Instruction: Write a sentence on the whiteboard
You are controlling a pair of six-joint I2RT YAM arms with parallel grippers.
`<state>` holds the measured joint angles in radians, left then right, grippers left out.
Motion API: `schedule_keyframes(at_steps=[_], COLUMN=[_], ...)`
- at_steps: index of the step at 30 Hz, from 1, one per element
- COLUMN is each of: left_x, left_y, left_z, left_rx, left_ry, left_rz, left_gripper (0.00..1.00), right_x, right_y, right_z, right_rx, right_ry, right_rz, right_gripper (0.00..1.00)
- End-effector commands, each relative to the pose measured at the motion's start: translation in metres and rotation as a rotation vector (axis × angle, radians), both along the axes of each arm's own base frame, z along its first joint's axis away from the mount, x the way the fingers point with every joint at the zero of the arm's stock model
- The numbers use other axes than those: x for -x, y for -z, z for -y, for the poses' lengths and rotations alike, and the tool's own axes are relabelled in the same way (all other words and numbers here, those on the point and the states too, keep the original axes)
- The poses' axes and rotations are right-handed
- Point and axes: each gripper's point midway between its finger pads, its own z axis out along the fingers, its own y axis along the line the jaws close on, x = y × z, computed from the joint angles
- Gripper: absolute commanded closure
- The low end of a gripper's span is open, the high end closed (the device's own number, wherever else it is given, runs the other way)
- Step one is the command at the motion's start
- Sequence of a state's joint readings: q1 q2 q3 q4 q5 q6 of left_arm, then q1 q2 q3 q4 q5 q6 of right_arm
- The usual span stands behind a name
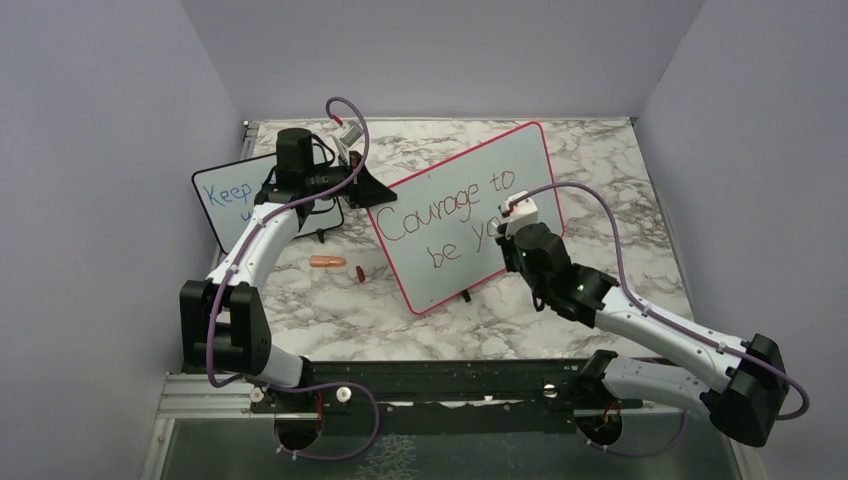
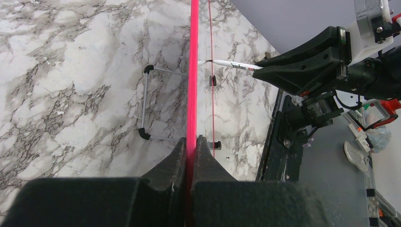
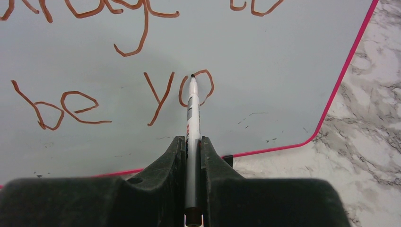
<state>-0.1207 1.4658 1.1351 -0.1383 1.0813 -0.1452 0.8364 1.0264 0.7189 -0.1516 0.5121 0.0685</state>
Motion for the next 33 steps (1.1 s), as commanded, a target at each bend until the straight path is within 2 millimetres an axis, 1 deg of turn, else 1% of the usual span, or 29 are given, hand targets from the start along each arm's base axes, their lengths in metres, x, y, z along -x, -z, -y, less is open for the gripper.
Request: schedule_keyframes(at_steps=[1,8,13,17,21,24,33], left_x=[-0.008,-0.008,-0.008,-0.009,-0.011,-0.011,-0.008], left_y=[0.040,0.040,0.038,0.033,0.025,0.021,0.019], left_z=[-0.008,-0.008,-0.011,-0.022,-0.038,-0.044,-0.042], left_rx=[-0.092,-0.091,-0.098,-0.103,-0.092,-0.078,-0.070], left_ry=[-0.059,-0.059,-0.062,-0.080,-0.100,-0.103,-0.072], left_rz=[-0.063,-0.063,-0.058,-0.047,-0.030,-0.036,-0.019], left_gripper=[1.00,1.00,1.00,1.00,1.00,1.00,1.00], right_x=[0.006,0.010,0.010,0.008,0.005,0.002,-0.003], right_y=[-0.003,-0.001,-0.011,-0.019,-0.024,-0.026,-0.027], right_z=[-0.009,-0.008,0.003,0.018,0.028,0.028,0.015], right_rx=[-0.031,-0.031,-0.032,-0.006,0.002,-0.006,-0.007], right_ry=[-0.051,-0.058,-0.022,0.036,0.068,0.064,0.001], right_rz=[-0.027,-0.043,-0.008,0.032,0.055,0.064,0.084], right_gripper=[0.99,0.99,0.99,0.99,0.99,0.99,0.99])
